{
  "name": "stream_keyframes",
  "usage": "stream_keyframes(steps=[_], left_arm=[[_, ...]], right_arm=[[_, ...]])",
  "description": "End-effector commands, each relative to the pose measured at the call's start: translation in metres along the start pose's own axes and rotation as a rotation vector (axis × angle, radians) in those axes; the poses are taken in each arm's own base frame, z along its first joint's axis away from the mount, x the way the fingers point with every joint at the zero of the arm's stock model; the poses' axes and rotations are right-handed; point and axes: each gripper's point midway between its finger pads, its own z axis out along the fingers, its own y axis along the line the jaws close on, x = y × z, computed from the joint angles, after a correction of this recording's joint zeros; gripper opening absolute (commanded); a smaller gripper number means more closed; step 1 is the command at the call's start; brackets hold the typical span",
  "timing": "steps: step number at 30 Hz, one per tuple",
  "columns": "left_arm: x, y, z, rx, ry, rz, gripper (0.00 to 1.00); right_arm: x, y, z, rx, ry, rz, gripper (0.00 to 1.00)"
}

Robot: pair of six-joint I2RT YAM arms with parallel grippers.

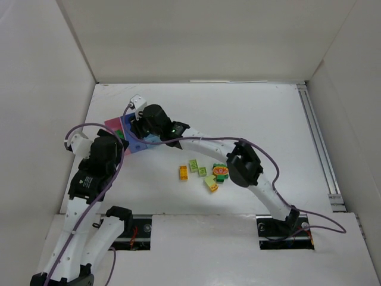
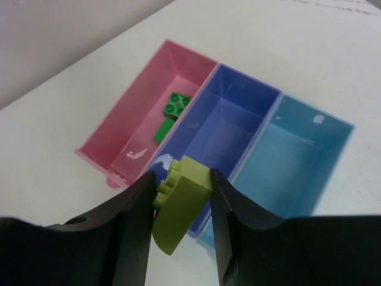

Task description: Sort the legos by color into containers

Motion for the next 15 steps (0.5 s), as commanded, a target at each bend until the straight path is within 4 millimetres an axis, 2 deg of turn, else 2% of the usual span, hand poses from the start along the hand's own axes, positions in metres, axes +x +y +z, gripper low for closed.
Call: stream_keyframes(steps=[1,2,3,5,6,8,10,11,13,14,15], left_arm=[[-0.01,0.006,-0.005,-0.019,-0.038,-0.014,1.0],[-0.01,0.006,-0.005,-0.019,-0.038,-0.005,1.0],[-0.01,0.006,-0.005,-0.019,-0.038,-0.005,1.0],[-0.01,0.006,-0.005,-0.019,-0.038,-0.005,1.0],[-0.01,0.007,-0.005,-0.019,-0.038,0.004,1.0],[-0.01,0.007,-0.005,-0.019,-0.038,0.004,1.0],[-0.006,0.008,-0.004,-0.021,-0.025,0.009,1.0],[-0.006,0.008,-0.004,-0.021,-0.025,0.009,1.0],[-0.007,0.006,-0.004,-0.014,-0.028,0.017,1.0],[-0.007,0.006,-0.004,-0.014,-0.028,0.017,1.0],[-0.007,0.006,-0.004,-0.014,-0.028,0.017,1.0]], right_arm=[[-0.053,0.016,0.003,-0.025,-0.143,-0.008,0.29],[-0.042,0.015,0.012,-0.024,-0.131,-0.008,0.29],[-0.04,0.02,0.016,-0.024,-0.134,-0.01,0.31],[-0.045,0.02,0.021,-0.018,-0.156,0.001,0.35],[-0.034,0.019,0.028,-0.016,-0.141,0.001,0.39],[-0.034,0.014,0.028,0.013,-0.144,0.013,0.51],[-0.035,0.01,0.028,0.036,-0.146,0.015,0.55],[-0.03,0.01,0.029,0.037,-0.137,0.014,0.65],[-0.026,0.009,0.029,0.038,-0.128,0.014,0.66],[-0.034,0.01,0.026,0.037,-0.14,0.015,0.68],[-0.028,0.009,0.027,0.038,-0.128,0.014,0.74]])
